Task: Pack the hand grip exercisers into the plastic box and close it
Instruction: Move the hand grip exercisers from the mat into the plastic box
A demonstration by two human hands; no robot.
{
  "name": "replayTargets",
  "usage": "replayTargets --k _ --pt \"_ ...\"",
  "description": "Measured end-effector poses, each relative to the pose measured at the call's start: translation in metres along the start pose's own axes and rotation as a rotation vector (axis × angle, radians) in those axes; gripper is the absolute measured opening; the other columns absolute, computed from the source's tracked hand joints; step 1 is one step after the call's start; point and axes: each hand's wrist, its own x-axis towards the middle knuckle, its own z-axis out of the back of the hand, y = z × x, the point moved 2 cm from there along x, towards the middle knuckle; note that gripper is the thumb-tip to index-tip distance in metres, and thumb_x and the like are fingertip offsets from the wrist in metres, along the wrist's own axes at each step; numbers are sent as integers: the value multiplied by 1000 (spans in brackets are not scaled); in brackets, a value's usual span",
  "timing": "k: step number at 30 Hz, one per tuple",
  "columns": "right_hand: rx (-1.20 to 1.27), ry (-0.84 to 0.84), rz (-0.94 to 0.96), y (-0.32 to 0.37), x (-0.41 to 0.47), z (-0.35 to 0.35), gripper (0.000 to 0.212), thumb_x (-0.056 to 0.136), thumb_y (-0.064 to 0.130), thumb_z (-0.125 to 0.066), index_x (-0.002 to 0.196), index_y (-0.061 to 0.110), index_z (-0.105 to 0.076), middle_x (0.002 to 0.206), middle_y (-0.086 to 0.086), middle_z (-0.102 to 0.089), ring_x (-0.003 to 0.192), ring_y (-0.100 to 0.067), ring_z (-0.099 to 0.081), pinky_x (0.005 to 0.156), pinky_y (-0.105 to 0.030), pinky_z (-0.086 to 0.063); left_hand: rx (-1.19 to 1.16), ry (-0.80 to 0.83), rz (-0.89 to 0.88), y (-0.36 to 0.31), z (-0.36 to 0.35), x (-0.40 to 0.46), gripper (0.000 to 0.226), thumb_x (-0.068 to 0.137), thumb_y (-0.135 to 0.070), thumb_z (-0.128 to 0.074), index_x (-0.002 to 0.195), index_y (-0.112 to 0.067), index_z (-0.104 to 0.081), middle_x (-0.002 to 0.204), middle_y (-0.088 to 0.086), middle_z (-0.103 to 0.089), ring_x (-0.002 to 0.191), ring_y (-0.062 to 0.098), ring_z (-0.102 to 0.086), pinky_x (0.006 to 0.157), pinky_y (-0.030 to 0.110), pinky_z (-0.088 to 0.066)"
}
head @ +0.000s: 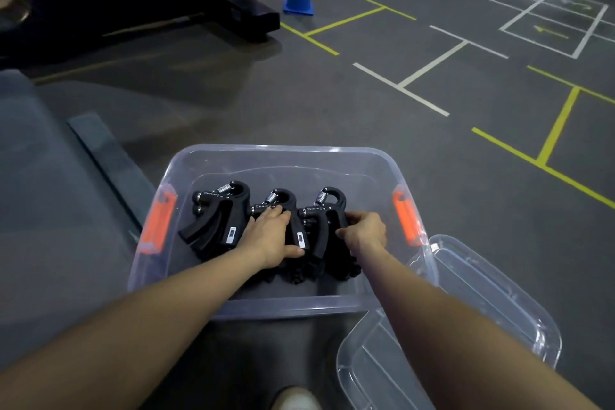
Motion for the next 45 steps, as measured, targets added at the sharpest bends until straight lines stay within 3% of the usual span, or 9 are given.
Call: replayTargets --k 6,13,20,26,33,45 --pt "126 9 88 20 -5 -5 37 77 -4 -60 109 12 -70 105 -7 -72 97 -21 -65 91 -28 -49 -93 -54 -26 -1 13 -10 75 85 -39 -62 146 -13 -26 155 5 -24 144 22 -23 118 35 -22" --pt "106 123 351 102 -48 -50 42 84 2 -60 125 7 -57 124 -10 -63 115 -26 -59 103 -35 -44 -243 -410 66 54 74 -54 38 88 -23 -58 126 -15 -53 130 5 -52 122 24 -50 104 33 -39" --pt "-27 343 603 180 -145 -143 47 82 5 -65 128 3 -54 126 -14 -61 117 -26 -58 100 -28 -40 -273 -546 328 183 116 -136 44 87 -22 -60 128 -12 -50 130 12 -48 122 30 -50 103 38 -41" --pt "-100 513 690 206 -230 -235 50 82 8 -67 129 3 -53 125 -17 -61 116 -27 -58 99 -29 -42 -336 -593 528 279 120 -212 47 85 -16 -62 129 -8 -49 132 16 -46 123 31 -48 107 36 -38" --pt "-243 674 804 216 -308 -342 53 81 11 -69 130 3 -51 127 -17 -59 110 -24 -57 104 -37 -42 -295 -610 721 376 105 -291 47 88 -23 -59 132 -14 -45 136 9 -41 126 28 -46 105 38 -39" --pt "-350 717 862 215 -339 -440 57 80 19 -71 132 11 -50 131 -10 -57 121 -27 -54 105 -38 -41 -384 -618 958 470 83 -323 50 86 -25 -63 130 -11 -44 134 12 -40 123 31 -47 101 39 -39"
